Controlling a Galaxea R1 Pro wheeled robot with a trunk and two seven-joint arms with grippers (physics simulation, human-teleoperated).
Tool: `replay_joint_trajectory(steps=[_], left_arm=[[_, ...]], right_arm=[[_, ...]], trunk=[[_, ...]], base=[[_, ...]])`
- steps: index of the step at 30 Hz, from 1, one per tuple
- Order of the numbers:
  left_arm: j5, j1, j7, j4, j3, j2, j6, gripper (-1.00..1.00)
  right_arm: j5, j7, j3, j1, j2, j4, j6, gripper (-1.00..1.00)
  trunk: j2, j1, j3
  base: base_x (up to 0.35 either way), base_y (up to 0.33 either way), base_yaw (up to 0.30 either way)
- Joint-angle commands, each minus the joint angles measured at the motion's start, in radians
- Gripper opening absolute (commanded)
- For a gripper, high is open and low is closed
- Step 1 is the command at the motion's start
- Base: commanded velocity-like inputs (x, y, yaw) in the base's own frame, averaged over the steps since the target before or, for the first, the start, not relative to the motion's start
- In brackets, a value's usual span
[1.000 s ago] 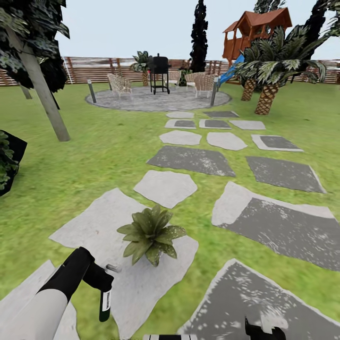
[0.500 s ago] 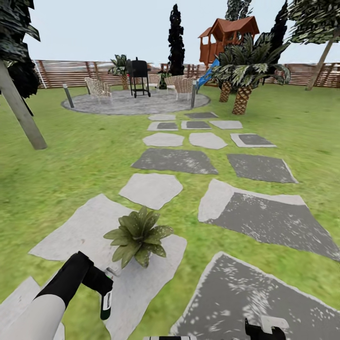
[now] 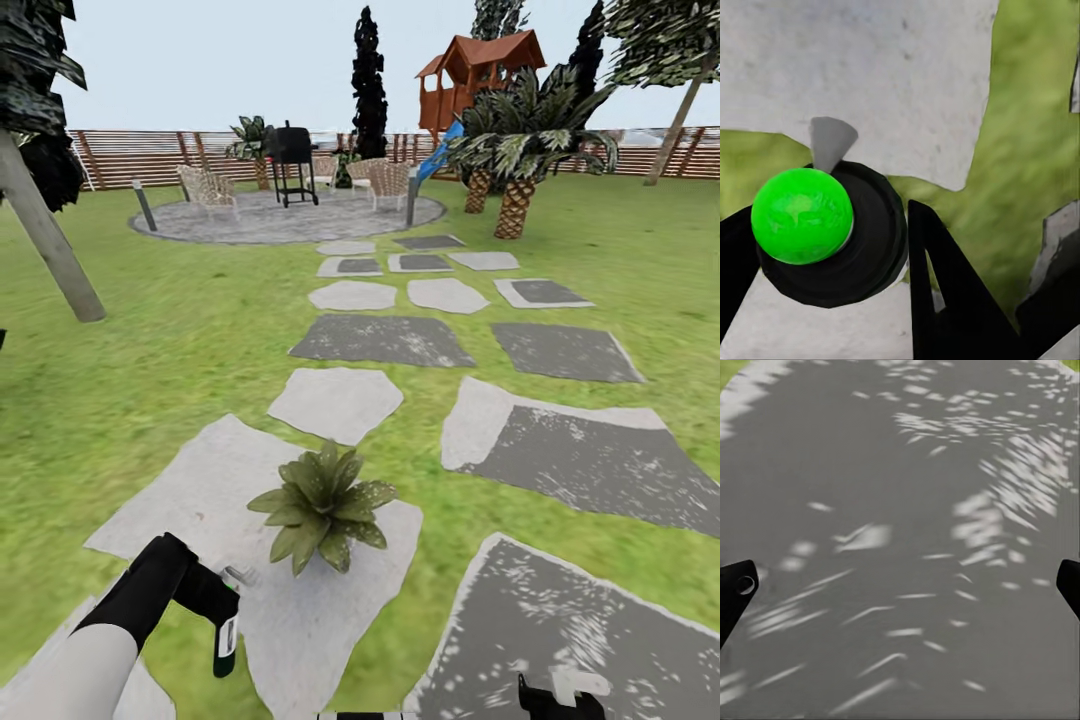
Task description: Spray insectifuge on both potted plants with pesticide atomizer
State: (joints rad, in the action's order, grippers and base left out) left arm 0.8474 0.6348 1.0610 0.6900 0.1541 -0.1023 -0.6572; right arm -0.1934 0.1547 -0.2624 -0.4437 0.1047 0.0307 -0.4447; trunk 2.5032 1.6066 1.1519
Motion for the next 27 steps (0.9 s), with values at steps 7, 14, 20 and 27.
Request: replay_joint_trajectory(steps=[7, 14, 20, 27], left_arm=[[0.005, 0.0, 0.008, 0.002, 0.021, 0.003, -0.007, -1.0], [0.006, 0.0, 0.008, 0.002, 0.019, 0.001, -0.005, -1.0], [0.005, 0.0, 0.008, 0.0, 0.018, 0.001, -0.006, -1.0], [0.006, 0.0, 0.008, -0.001, 0.017, 0.004, -0.007, -1.0]], right_arm=[[-0.011, 0.005, -0.006, -0.001, 0.001, -0.002, -0.003, 1.0], [-0.011, 0.005, -0.006, -0.001, 0.0, -0.002, -0.003, 1.0], [-0.011, 0.005, -0.006, -0.001, 0.0, -0.002, -0.003, 1.0], [-0.011, 0.005, -0.006, -0.001, 0.0, -0.002, -0.003, 1.0]], trunk=[[0.0, 0.0, -0.004], [0.0, 0.0, -0.007], [0.0, 0.0, -0.008], [0.0, 0.0, -0.011]], base=[[0.225, 0.232, -0.16], [0.027, 0.023, -0.087], [-0.009, 0.012, -0.164], [-0.175, 0.242, -0.253]])
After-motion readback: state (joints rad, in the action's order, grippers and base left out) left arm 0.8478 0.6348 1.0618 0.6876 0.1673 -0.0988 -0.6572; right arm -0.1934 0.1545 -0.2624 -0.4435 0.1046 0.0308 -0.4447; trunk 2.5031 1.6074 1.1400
